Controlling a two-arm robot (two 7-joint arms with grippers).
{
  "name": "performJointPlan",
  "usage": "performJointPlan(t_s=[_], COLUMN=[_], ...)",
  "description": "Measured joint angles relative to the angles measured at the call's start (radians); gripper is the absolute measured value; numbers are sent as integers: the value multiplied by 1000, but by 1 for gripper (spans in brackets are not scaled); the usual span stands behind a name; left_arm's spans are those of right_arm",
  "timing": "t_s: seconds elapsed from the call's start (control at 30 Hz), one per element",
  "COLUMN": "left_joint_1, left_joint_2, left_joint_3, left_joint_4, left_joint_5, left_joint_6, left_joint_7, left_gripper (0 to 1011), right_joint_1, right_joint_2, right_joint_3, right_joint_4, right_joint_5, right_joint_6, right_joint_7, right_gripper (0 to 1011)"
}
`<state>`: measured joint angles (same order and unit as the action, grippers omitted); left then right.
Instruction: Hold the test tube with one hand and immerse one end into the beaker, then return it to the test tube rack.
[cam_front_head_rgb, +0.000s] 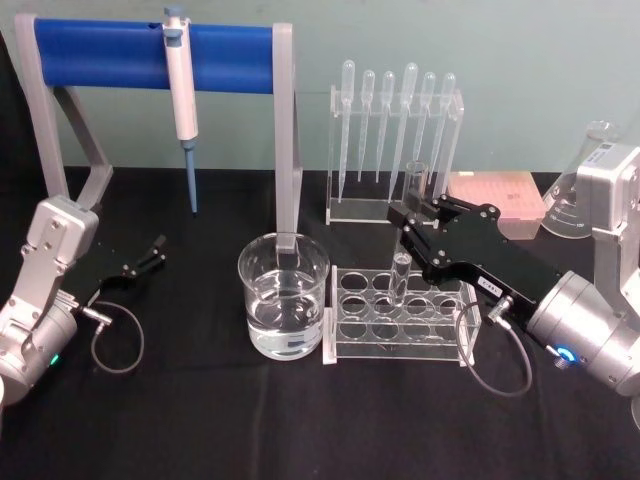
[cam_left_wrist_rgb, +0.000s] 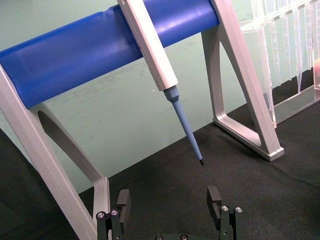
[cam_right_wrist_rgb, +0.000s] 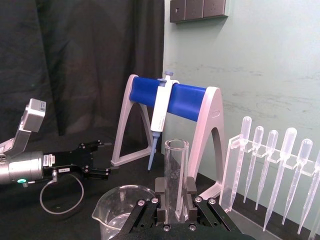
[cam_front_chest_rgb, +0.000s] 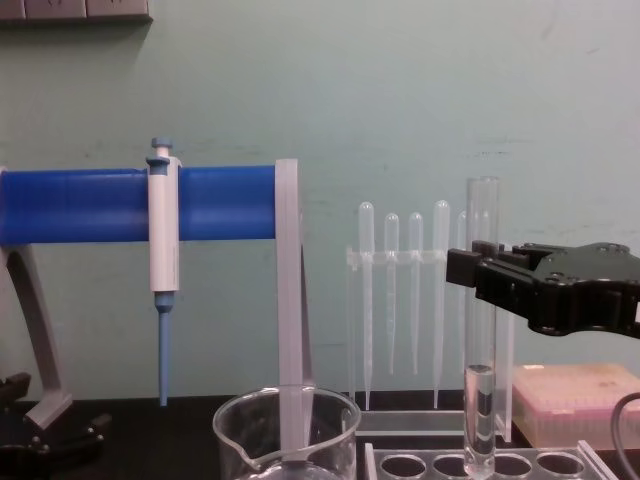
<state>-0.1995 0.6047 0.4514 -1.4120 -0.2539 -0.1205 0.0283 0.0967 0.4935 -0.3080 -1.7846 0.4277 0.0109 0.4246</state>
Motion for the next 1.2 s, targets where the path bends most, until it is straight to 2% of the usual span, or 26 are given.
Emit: performJointPlan(t_s=[1.2], left_joint_1=[0], left_joint_2=[0], left_joint_3=[0], left_joint_4=[0], left_joint_5=[0], left_joint_6=[0], left_joint_7=[0], left_gripper=[1000], right_joint_1=[0], right_joint_2=[0], right_joint_3=[0], right_joint_4=[0], right_joint_5=[0], right_joint_6=[0], right_joint_7=[0], right_gripper=[224])
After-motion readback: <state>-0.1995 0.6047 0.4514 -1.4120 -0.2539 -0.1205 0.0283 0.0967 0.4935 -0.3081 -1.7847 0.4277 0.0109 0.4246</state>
